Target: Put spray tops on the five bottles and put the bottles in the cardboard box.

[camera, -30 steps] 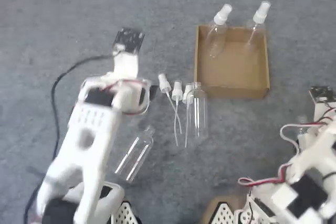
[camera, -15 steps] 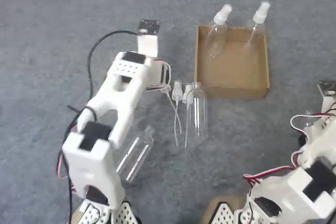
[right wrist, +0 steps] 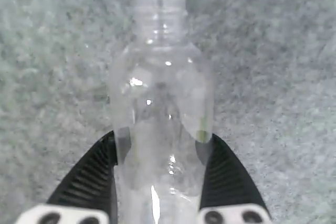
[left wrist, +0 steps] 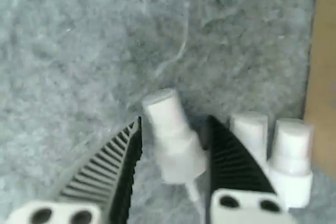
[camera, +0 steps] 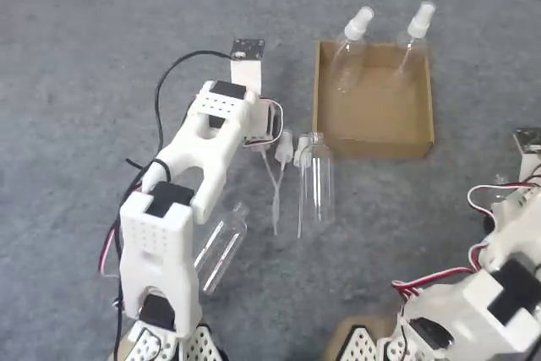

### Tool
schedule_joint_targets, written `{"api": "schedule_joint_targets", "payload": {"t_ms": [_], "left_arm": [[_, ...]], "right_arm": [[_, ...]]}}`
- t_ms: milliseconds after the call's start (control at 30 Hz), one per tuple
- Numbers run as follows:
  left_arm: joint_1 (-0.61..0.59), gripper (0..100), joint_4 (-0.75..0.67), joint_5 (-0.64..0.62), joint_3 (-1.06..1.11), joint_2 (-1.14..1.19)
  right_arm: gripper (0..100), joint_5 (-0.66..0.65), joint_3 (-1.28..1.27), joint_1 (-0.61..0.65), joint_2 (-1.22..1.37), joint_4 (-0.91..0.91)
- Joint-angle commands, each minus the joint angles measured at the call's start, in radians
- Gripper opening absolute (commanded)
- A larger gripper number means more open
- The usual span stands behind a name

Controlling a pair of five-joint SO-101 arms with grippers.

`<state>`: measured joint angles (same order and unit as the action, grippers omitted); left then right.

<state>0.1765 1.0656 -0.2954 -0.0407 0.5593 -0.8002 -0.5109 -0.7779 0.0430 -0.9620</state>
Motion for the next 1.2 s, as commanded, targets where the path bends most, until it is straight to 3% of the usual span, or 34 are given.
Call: {"api": "schedule_joint_targets", "payload": {"t_ms": [0,233,567,800,900,1167], "left_arm": [[0.0,11,0.009,-0.005,-0.07,-0.006],[0.002,4,0.052,0.101,-0.133,-0.04],[-0.003,2,0.365,0.325,-0.289,-0.17],[-0.017,1,0.523,0.456,-0.22,-0.339],[-0.048,1,0.443,0.502,-0.039,-0.423],[-0.166,1,-0.015,0.603,0.503,-0.532]], "right_arm": [[1.7,0.005,0.057,0.005,-0.016,0.018],[1.7,0.005,0.057,0.007,-0.016,0.016],[1.7,-0.032,0.057,0.008,-0.016,0.008],[1.7,-0.031,0.057,0.008,-0.016,0.008],[1.7,-0.031,0.057,0.004,-0.016,0.008],[1.7,-0.031,0.055,0.004,-0.016,0.008]]}}
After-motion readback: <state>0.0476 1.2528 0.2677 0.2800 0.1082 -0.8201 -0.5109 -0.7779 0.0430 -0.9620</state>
